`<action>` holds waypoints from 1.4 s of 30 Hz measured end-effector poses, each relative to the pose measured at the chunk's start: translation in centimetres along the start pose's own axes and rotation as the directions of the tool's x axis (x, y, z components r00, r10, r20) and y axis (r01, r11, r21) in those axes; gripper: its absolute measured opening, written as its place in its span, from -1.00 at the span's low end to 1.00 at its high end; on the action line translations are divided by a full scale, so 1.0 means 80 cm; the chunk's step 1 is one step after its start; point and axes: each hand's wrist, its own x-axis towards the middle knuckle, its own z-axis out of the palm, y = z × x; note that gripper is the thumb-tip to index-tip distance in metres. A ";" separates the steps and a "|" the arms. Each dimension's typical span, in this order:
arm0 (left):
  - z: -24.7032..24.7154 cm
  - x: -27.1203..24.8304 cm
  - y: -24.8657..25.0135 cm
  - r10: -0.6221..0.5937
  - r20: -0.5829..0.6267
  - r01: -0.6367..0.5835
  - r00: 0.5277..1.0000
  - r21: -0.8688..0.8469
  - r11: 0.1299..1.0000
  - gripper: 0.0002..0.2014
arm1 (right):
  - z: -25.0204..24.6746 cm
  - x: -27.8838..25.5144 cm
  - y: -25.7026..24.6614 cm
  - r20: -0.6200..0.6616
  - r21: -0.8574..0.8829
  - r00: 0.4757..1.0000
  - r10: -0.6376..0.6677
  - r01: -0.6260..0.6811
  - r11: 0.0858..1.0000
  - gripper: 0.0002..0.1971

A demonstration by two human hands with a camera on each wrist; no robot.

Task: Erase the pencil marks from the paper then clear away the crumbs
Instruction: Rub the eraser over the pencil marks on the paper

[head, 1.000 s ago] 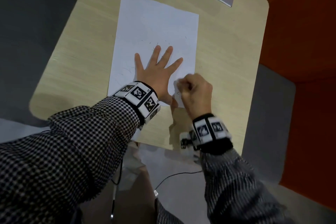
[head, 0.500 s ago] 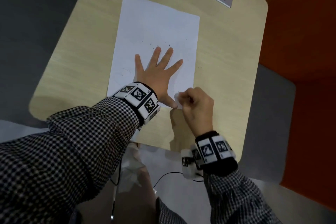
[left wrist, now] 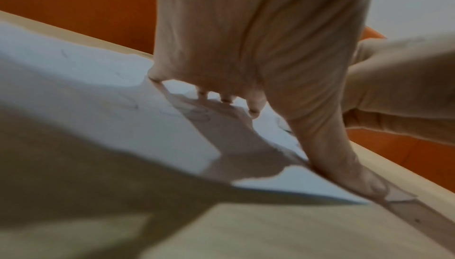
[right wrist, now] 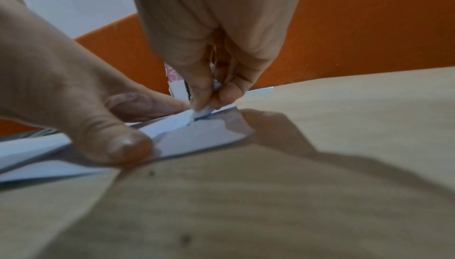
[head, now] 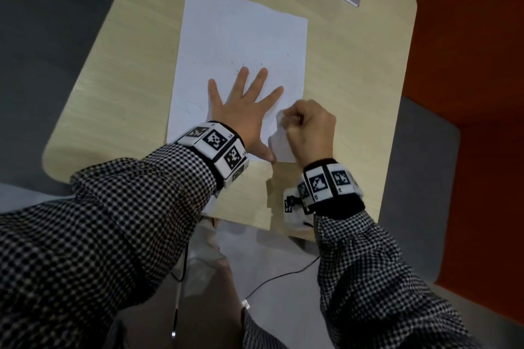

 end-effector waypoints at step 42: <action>0.001 0.002 0.012 -0.028 0.006 0.028 1.000 -0.063 0.998 0.33 | 0.001 -0.020 -0.005 -0.094 -0.006 0.989 -0.111 0.111 0.994 -0.77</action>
